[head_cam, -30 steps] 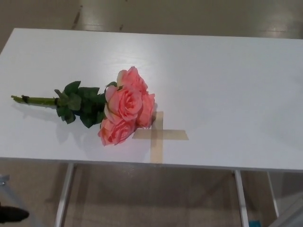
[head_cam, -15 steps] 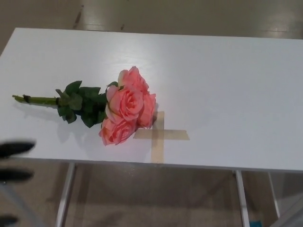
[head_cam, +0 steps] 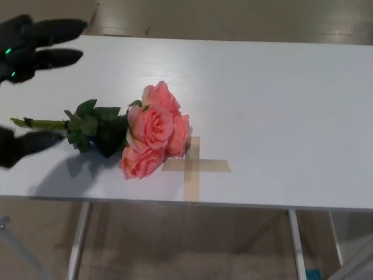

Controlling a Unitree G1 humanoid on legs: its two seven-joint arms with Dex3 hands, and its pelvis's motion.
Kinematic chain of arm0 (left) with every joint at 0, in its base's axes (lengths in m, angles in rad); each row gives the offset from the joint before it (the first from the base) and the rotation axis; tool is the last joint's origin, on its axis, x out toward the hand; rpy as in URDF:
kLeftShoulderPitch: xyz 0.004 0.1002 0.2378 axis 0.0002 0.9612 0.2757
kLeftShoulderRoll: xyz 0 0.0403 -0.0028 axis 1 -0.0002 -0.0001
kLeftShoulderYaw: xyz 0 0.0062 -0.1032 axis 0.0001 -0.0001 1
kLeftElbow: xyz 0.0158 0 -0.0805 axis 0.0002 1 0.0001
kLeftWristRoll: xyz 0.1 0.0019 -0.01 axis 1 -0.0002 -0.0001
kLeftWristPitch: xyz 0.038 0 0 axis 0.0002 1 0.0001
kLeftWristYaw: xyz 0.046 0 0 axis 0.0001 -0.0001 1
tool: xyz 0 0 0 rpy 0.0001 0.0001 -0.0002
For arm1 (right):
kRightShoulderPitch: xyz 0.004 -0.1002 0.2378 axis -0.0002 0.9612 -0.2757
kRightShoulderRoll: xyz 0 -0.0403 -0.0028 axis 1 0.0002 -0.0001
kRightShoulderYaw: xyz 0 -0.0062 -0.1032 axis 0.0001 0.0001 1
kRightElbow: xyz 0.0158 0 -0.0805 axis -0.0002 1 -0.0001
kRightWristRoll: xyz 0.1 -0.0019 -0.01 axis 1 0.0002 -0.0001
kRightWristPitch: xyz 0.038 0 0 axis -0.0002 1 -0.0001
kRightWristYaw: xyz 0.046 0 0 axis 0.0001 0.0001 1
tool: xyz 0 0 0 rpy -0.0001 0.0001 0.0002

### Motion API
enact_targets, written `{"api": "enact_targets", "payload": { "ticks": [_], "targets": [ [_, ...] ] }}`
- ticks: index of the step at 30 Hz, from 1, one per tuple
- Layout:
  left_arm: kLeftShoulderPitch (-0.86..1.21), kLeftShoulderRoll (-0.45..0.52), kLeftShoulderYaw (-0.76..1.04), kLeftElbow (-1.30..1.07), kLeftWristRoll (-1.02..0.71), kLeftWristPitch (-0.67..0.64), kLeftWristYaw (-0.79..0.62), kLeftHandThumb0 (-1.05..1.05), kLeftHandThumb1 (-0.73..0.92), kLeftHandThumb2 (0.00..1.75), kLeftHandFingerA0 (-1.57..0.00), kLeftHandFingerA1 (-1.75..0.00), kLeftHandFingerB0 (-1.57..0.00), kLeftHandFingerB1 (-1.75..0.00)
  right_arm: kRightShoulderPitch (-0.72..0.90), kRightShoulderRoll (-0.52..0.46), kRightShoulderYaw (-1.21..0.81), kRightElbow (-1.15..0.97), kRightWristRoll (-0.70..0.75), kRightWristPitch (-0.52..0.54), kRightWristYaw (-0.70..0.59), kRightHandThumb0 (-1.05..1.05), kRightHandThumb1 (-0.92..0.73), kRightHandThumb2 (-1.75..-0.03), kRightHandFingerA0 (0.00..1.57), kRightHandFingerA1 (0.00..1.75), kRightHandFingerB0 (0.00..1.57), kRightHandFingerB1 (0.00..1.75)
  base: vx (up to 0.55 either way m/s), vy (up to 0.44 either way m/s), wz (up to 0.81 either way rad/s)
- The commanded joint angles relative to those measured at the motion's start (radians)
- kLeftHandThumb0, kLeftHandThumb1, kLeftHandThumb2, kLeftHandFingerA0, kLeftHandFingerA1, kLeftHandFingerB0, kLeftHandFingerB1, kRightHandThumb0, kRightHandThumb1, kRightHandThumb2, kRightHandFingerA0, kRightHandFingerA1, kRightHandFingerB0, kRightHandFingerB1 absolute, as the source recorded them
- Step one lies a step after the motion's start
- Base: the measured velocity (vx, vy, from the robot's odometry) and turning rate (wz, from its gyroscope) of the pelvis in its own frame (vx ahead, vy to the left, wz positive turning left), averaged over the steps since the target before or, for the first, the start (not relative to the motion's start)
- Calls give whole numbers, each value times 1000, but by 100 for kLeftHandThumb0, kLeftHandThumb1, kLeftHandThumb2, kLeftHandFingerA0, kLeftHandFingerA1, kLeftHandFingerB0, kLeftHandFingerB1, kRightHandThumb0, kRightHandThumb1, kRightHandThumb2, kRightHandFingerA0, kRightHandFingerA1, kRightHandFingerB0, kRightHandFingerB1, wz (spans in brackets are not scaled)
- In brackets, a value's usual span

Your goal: Use the left hand to pick up the rose and passes it to a human.

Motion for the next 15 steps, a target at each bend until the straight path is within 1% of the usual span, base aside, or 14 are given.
{"api": "enact_targets", "payload": {
  "ticks": [1, 2, 3, 4, 5, 6, 9, 12, 13, 15],
  "targets": [
    [-217, 36, -199, 288, 405, -34, 136, -77, 45, 76, -18, -37, -13, -36, -2, -8, -2, 7, 1, 11, 13, -30, -70, -61, 62, 41, 49, 37, 0, 0, 0],
    [-255, 38, -237, 343, 452, -34, 152, -77, 45, 76, -18, -37, -13, -36, -2, -8, -4, 6, 3, 11, 14, -30, -70, -61, 62, 41, 49, 37, 0, 0, 0],
    [-285, 39, -258, 376, 474, -32, 159, -75, 52, 58, -23, -30, -15, -28, -10, -8, -4, 6, 3, 13, 14, -30, -70, -61, 62, 41, 49, 37, 0, 0, 0],
    [-313, 40, -282, 409, 497, -26, 164, -77, 44, 76, -16, -37, -9, -35, -11, -9, -4, 5, 3, 13, 14, -30, -70, -61, 62, 41, 49, 37, 0, 0, 0],
    [-335, 41, -305, 436, 516, -18, 166, -77, 44, 76, -16, -37, -9, -35, -8, -10, -4, 4, 3, 11, 14, -30, -70, -61, 62, 41, 49, 37, 0, 0, 0],
    [-374, 38, -337, 482, 543, -9, 168, -36, 17, 83, 0, -47, 0, -47, -12, -11, -5, 2, 4, 10, 14, -30, -70, -61, 62, 41, 49, 37, 0, 0, 0],
    [-440, 26, -410, 564, 595, 22, 170, -36, 17, 83, 0, -47, 0, -48, -8, -10, -4, 2, 3, 6, 14, -30, -71, -61, 62, 41, 50, 37, 0, 0, 0],
    [-454, 28, -426, 587, 595, 14, 178, -36, 17, 83, 0, -47, 0, -48, -8, -9, -3, 2, 3, 5, 14, -30, -71, -61, 62, 41, 50, 37, 0, 0, 0],
    [-483, 7, -494, 625, 658, 40, 182, -73, 49, 57, -16, -28, -7, -23, -6, -14, -3, 1, 2, 2, 15, -30, -71, -61, 62, 41, 50, 37, 0, 0, 0],
    [-493, 6, -510, 639, 664, 40, 187, -73, 49, 57, -16, -28, -7, -23, -6, -14, -3, 1, 2, 1, 15, -30, -71, -61, 62, 41, 50, 37, 0, 0, 0]
  ]
}}
